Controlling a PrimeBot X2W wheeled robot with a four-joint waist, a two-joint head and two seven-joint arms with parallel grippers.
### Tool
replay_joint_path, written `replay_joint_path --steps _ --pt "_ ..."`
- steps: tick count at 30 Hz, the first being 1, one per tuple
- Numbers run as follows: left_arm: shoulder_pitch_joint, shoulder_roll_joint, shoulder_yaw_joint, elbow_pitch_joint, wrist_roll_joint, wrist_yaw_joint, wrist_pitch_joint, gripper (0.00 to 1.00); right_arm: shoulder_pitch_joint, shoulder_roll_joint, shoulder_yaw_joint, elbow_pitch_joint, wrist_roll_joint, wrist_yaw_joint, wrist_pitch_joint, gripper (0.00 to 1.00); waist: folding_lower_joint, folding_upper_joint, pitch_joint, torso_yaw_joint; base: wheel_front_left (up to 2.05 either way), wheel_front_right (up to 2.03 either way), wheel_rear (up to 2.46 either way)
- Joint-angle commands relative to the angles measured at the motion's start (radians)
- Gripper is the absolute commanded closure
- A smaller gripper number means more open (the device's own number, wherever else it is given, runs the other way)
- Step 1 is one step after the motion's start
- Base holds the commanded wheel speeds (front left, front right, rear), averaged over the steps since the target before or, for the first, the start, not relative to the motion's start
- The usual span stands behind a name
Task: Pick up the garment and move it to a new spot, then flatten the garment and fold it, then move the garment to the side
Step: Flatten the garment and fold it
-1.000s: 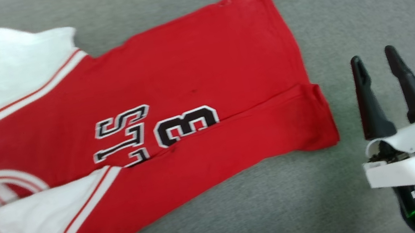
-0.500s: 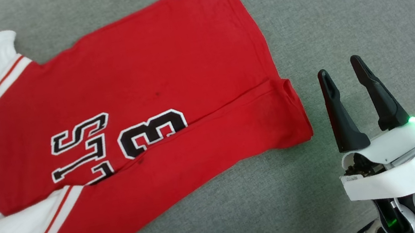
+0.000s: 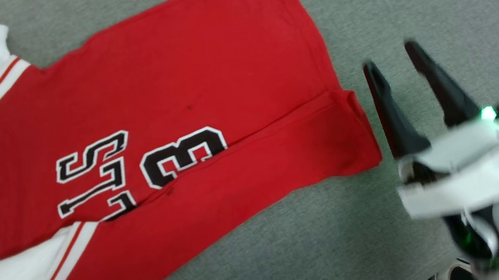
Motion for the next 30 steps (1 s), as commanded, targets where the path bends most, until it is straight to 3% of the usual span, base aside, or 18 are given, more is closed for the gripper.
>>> replay_joint_path --steps 1,5,11,15,24,30 --pt "0.007 -0.014 -0.017 -0.011 -0.007 -0.002 -0.001 1.0 -0.053 0.002 -0.008 -0.002 -0.032 0.0 0.056 0.0 0.0 -0.0001 0.005 0.015 0.0 0.0 0.0" --pt "-0.029 -0.034 -0.022 -0.038 -0.02 -0.002 -0.025 1.0 -0.221 -0.009 -0.027 0.014 -0.083 0.0 0.282 0.0 0.0 -0.0001 0.027 0.053 0.0 0.0 0.0" --pt "-0.074 -0.079 -0.04 -0.064 -0.041 -0.002 -0.053 1.0 -0.504 -0.044 -0.106 0.133 -0.011 0.0 0.576 0.0 0.0 -0.0001 0.066 0.127 0.0 0.0 0.0" --pt "-0.092 -0.091 -0.056 -0.068 -0.045 -0.002 -0.065 1.0 -0.618 -0.058 -0.13 0.224 0.009 0.0 0.676 0.0 0.0 -0.0001 0.083 0.152 0.0 0.0 0.0" --pt "-0.136 -0.111 -0.114 -0.077 -0.069 0.0 -0.095 1.0 -0.822 -0.075 -0.173 0.541 0.011 0.0 1.034 0.0 0.0 -0.0001 0.12 0.197 0.0 0.0 0.0" --pt "-0.156 -0.106 -0.153 -0.095 -0.087 0.0 -0.108 1.0 -0.874 -0.065 -0.217 0.64 -0.023 0.0 1.136 0.0 0.0 -0.0001 0.136 0.209 0.0 0.0 0.0"
